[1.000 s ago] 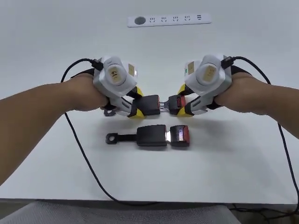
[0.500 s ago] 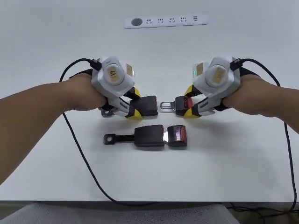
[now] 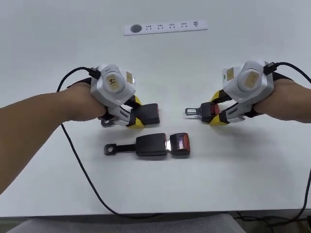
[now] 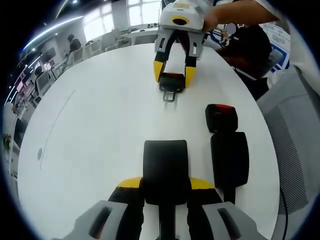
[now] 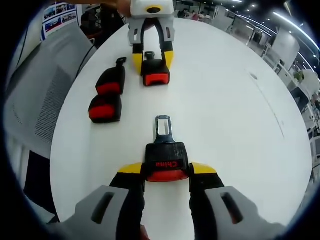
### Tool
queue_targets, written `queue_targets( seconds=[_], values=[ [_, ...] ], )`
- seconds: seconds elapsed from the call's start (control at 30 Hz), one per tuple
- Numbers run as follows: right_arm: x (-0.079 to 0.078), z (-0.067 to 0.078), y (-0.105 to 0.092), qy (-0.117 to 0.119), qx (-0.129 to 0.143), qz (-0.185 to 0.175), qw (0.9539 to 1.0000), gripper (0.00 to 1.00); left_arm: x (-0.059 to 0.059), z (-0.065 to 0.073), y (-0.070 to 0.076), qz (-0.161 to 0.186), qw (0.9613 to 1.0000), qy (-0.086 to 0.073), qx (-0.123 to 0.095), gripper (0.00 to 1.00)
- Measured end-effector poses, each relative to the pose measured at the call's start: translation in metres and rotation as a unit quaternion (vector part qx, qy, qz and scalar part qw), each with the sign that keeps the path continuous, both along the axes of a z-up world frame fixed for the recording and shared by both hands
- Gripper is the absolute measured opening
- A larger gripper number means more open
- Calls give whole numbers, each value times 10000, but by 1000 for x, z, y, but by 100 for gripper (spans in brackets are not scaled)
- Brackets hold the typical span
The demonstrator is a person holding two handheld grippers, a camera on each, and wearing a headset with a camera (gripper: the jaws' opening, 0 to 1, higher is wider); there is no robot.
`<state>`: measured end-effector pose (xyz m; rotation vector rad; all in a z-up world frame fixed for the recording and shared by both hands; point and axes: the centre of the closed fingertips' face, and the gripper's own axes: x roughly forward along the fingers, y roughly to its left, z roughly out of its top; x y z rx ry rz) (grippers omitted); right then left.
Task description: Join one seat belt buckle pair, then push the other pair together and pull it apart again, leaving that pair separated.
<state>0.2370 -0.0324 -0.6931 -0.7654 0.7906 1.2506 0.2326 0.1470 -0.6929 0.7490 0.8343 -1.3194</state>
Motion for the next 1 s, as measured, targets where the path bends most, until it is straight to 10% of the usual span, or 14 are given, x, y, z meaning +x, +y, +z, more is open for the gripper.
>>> queue_targets(
  seconds=[0.43, 1.0],
  values=[
    [-3, -1, -37, 134, -158, -166, 9996, 34, 2, -1, 1, -26, 10000, -1, 17, 33],
    [0, -1, -41, 79, -398, -155, 9991, 40, 0, 3, -4, -206, 9996, -158, 134, 33]
  ],
)
